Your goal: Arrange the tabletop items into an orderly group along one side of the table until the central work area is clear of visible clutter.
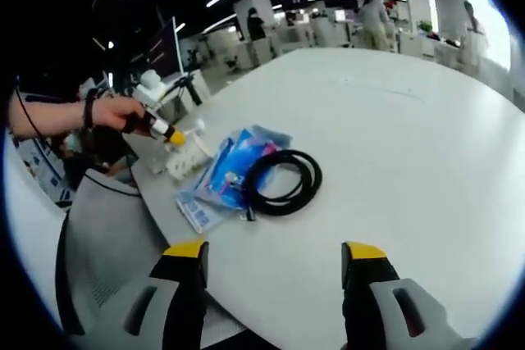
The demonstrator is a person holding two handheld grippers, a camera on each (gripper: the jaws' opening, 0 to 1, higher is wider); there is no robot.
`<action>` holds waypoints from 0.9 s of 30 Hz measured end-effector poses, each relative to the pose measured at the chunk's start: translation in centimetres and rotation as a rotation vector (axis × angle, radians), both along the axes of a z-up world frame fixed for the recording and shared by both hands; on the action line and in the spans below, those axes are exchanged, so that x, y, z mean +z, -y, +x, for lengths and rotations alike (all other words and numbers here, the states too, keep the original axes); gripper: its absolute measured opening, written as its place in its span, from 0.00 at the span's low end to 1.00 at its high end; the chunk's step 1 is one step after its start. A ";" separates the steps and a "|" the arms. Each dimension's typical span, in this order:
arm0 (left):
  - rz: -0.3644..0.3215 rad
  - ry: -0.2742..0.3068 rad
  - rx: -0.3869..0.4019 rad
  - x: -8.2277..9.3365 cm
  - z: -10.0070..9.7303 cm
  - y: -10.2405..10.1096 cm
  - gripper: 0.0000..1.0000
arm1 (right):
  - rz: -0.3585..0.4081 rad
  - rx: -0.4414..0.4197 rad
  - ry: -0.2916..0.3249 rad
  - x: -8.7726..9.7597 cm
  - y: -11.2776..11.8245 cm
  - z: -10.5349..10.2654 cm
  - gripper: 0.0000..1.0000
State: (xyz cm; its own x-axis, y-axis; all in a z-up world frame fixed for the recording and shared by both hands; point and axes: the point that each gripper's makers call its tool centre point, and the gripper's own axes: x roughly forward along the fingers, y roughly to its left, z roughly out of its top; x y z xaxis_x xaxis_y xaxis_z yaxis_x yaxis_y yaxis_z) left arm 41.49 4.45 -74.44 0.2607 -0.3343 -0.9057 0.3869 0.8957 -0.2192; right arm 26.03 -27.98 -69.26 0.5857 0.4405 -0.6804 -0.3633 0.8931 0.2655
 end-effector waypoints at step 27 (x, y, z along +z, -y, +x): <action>-0.034 0.135 0.036 3.9 2.4 -0.8 0.38 | 0.006 0.019 0.018 0.6 -0.7 0.6 0.67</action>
State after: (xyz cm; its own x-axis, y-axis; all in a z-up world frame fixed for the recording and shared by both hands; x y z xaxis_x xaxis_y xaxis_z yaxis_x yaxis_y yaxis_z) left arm 43.88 5.20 -70.57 0.3921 -0.3521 -0.8499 0.3826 0.9026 -0.1974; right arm 26.60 -27.27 -68.71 0.5890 0.4559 -0.6673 -0.3852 0.8842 0.2642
